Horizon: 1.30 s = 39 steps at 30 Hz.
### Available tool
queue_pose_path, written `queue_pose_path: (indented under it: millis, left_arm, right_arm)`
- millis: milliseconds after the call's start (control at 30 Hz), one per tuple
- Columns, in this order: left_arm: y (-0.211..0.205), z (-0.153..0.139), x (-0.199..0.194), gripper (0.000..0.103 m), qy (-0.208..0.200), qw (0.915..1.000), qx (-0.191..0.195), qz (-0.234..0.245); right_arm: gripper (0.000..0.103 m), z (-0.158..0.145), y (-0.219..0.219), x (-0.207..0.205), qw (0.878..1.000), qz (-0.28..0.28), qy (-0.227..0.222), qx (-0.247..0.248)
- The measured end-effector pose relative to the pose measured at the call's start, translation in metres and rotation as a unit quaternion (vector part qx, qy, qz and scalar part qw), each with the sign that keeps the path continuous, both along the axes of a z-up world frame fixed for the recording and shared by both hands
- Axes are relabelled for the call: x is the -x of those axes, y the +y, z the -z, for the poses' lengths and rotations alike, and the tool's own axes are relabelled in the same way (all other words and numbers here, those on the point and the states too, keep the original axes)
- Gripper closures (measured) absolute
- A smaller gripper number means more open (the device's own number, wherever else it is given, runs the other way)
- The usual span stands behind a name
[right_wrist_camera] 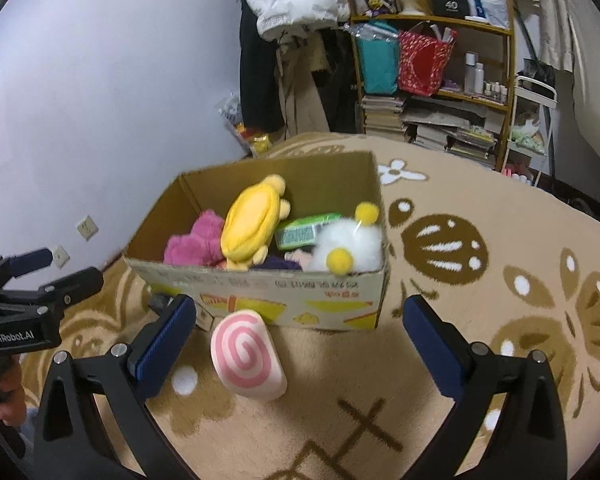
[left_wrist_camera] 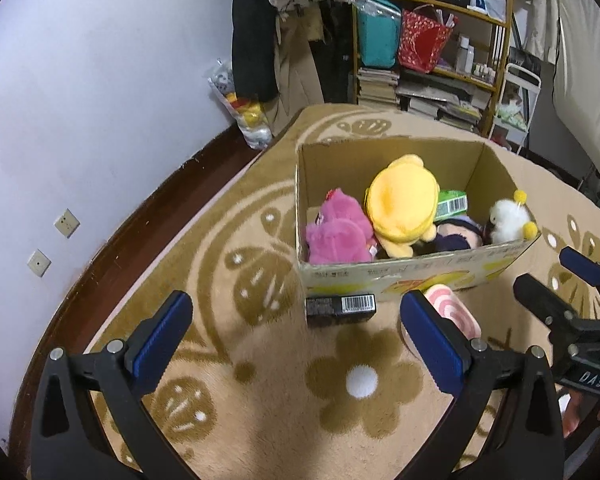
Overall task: Organize soft objects
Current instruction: 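Lower the left tool toward the black barcode box while the right tool approaches the pink swirl cushion, then close the left tool on the black barcode box while the right tool grasps the pink swirl cushion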
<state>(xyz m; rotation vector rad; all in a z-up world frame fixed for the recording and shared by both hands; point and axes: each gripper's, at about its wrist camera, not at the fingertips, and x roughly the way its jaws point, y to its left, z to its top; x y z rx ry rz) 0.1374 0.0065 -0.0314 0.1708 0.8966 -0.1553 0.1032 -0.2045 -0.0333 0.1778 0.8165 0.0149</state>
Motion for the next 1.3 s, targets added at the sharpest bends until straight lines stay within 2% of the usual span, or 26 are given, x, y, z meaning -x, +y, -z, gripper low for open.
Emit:
queue_pose_path:
  millis: [233,700,1300]
  left_arm:
    - [-0.002,0.014,-0.008,0.0,0.012,0.9997,-0.022,-0.006]
    - [-0.011,0.049,-0.034,0.0,0.063,0.9977,-0.025,0.0]
    - [-0.024,0.078,-0.054,0.0,0.102,0.9943,-0.025,0.016]
  right_arm:
    - [0.0,0.024,0.009,-0.007,0.999,-0.01,0.031,-0.001]
    - [0.0,0.056,0.019,-0.024,0.997,-0.024,0.067,-0.013]
    - [0.0,0.083,0.027,-0.035,0.994,-0.037,0.097,-0.03]
